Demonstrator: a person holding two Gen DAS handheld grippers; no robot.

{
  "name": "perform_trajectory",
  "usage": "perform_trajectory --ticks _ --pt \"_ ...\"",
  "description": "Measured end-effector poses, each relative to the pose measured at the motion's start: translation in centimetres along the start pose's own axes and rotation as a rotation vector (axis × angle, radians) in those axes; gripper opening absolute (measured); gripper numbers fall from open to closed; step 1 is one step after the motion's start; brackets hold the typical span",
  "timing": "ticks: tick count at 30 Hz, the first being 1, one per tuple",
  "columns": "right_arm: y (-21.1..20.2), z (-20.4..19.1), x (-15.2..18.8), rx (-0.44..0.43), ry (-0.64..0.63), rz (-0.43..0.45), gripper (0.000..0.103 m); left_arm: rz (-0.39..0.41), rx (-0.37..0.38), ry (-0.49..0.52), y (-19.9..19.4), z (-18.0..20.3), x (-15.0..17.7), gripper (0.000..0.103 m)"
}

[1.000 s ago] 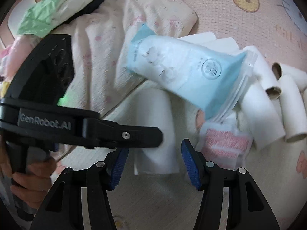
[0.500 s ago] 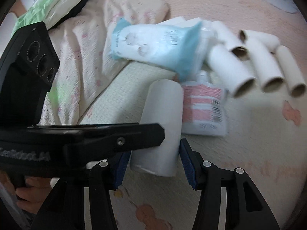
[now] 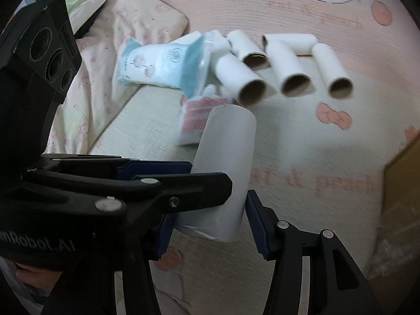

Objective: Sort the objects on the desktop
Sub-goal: 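Lift and carry the tube with both grippers over the cardboard box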

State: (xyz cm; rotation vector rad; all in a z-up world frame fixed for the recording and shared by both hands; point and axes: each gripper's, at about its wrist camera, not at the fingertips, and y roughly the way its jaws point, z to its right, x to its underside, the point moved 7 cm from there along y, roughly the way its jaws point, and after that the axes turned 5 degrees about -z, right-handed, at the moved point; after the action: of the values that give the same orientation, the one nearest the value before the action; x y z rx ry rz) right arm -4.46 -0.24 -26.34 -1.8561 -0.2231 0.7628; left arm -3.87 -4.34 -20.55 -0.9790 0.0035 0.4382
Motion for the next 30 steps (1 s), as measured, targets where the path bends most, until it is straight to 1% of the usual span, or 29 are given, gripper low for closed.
perform_trajectory --ticks 3,5,9,12,14,16,18,20,21,22,23,24,26,30 --pt "0.3 1.0 0.7 -0.014 0.029 -0.016 0.050 -0.059 0.012 -0.059 1.7 -0.4 0.7 0.042" --pt "0.4 1.4 1.0 -0.023 0.040 -0.026 0.050 -0.052 0.032 -0.084 1.9 -0.5 0.7 0.044" --pt "0.3 1.8 1.0 -0.035 0.045 -0.035 0.050 -0.051 0.020 -0.073 1.8 -0.3 0.4 0.044" --pt "0.3 2.3 0.5 -0.046 0.068 -0.033 0.050 -0.059 0.063 -0.103 1.7 -0.4 0.0 0.046" --pt "0.3 2.8 0.2 -0.069 0.110 -0.039 0.050 -0.055 0.100 -0.133 1.8 -0.7 -0.4 0.051" --pt "0.5 3.2 0.0 -0.093 0.155 -0.041 0.051 -0.055 0.127 -0.166 2.3 -1.2 -0.9 0.051" --pt "0.3 3.9 0.1 -0.115 0.198 -0.041 0.051 -0.050 0.129 -0.197 2.6 -1.8 -1.2 0.051" --pt "0.2 4.2 0.1 -0.117 0.219 -0.030 0.051 -0.039 0.126 -0.212 2.6 -2.3 -1.4 0.051" --pt "0.0 4.2 0.3 -0.114 0.217 -0.025 0.051 -0.039 0.137 -0.215 2.7 -2.3 -1.4 0.050" --pt "-0.1 4.1 0.3 -0.107 0.210 -0.021 0.051 -0.040 0.152 -0.218 2.7 -2.3 -1.4 0.045" --pt "-0.2 4.0 0.3 -0.098 0.202 -0.017 0.051 -0.039 0.166 -0.221 2.8 -2.2 -1.4 0.043" --pt "0.0 3.7 0.2 -0.090 0.195 -0.016 0.050 -0.041 0.171 -0.224 2.9 -2.2 -1.3 0.043" --pt "0.2 3.6 0.6 -0.074 0.175 -0.042 0.050 -0.046 0.187 -0.234 3.0 -2.2 -1.3 0.043" --pt "1.2 2.6 0.9 -0.045 0.101 -0.070 0.047 -0.065 0.250 -0.296 3.5 -2.6 -1.2 0.043"
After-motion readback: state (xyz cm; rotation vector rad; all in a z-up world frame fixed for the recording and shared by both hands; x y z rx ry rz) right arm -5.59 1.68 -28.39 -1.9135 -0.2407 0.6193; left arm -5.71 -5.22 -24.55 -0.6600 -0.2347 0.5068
